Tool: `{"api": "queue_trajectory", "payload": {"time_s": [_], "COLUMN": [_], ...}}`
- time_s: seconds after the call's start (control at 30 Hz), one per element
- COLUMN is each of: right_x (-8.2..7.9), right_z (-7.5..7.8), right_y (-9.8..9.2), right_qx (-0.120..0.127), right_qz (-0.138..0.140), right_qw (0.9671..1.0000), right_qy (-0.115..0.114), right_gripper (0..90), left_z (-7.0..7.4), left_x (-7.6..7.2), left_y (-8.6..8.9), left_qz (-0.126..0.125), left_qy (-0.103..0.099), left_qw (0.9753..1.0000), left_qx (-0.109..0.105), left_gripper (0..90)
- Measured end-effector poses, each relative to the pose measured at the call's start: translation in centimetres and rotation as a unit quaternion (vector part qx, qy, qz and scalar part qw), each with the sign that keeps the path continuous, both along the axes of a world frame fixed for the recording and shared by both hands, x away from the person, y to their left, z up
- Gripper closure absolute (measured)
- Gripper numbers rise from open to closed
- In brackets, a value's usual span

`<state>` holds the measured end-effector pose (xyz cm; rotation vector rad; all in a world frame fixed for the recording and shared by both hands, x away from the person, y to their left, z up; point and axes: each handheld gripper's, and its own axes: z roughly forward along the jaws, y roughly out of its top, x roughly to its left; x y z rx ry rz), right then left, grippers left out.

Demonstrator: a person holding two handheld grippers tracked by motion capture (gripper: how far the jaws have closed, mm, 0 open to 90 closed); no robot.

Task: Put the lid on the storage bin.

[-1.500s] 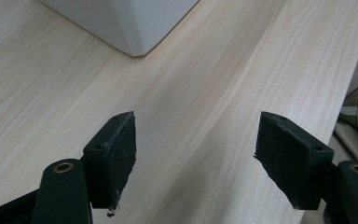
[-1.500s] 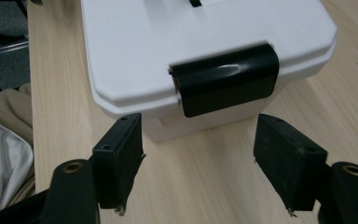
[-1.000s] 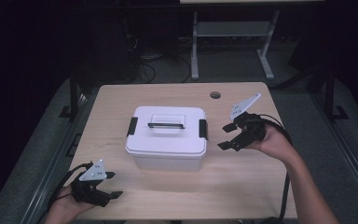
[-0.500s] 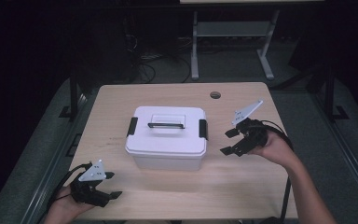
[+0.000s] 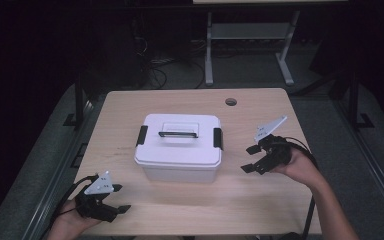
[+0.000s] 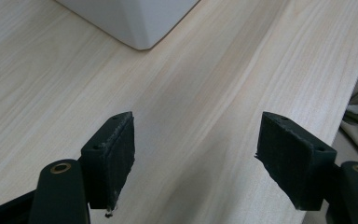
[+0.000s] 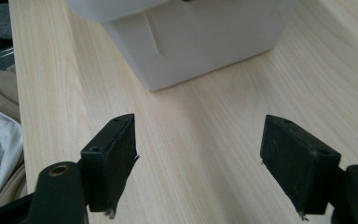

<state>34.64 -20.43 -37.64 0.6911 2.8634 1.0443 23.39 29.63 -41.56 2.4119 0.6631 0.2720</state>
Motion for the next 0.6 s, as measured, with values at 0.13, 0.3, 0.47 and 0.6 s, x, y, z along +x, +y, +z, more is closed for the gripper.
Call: {"api": "queue_trajectory", "payload": {"time_s": [0.13,0.3,0.47,0.6], "right_x": [-0.2,-0.4,-0.8,-1.0], "right_z": [-0.7,-1.1,-1.8,-2.1], "right_y": [-0.6,-0.9,-1.4,-1.7], "right_qx": [0.003,0.003,0.004,0.006], "right_qz": [-0.005,-0.009,-0.013,-0.015], "right_qw": [1.0,0.9999,0.9998,0.9998], "right_qy": [0.004,0.007,0.012,0.015], "right_gripper": [26.2,26.2,26.2,26.2], "left_z": [-0.1,-0.1,-0.2,-0.2], "left_x": [0.0,0.0,0.1,0.1], "left_y": [-0.1,-0.1,0.0,-0.1], "left_qz": [0.0,0.001,0.003,0.002], "left_qy": [0.002,0.002,0.002,0.003], "left_qw": [1.0,1.0,1.0,1.0], "left_qx": [0.001,0.002,0.003,0.004], "left_gripper": [27.6,27.6,27.6,27.7]}}
